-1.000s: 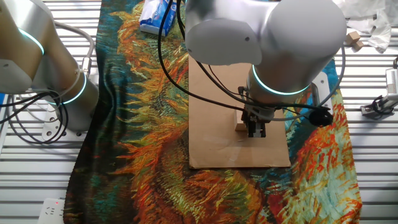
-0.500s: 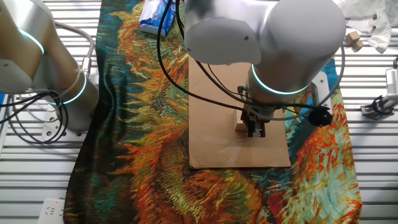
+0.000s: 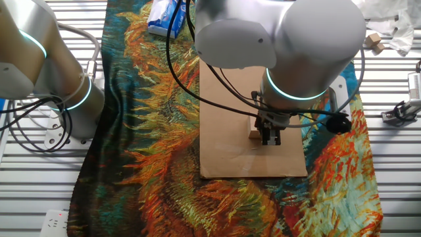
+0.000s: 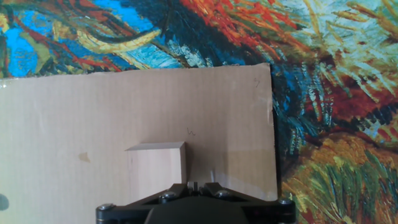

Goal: Use the gripper to push the small block from left to right

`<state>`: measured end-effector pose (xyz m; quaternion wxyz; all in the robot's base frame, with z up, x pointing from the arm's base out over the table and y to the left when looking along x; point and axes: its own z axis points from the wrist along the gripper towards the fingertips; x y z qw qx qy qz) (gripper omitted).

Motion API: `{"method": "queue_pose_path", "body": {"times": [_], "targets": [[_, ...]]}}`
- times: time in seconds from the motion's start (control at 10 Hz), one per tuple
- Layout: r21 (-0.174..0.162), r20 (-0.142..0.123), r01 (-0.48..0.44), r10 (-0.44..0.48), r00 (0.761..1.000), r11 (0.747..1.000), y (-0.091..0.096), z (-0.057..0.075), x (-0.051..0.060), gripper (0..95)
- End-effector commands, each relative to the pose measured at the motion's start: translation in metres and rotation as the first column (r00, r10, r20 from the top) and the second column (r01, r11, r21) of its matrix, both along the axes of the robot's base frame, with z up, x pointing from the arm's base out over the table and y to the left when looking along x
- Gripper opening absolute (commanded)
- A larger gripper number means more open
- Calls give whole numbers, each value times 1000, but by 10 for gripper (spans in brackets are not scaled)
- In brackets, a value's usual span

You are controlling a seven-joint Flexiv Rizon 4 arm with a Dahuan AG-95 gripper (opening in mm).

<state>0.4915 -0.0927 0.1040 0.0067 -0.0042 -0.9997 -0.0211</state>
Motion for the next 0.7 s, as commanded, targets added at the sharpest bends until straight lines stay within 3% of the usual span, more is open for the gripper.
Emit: {"method": "queue_pose_path", "body": {"times": [0.1, 0.7], "targets": [[0, 0, -4, 4, 1000, 1000, 0, 0, 0, 0], [0, -3, -8, 8, 1000, 1000, 0, 0, 0, 0]]}}
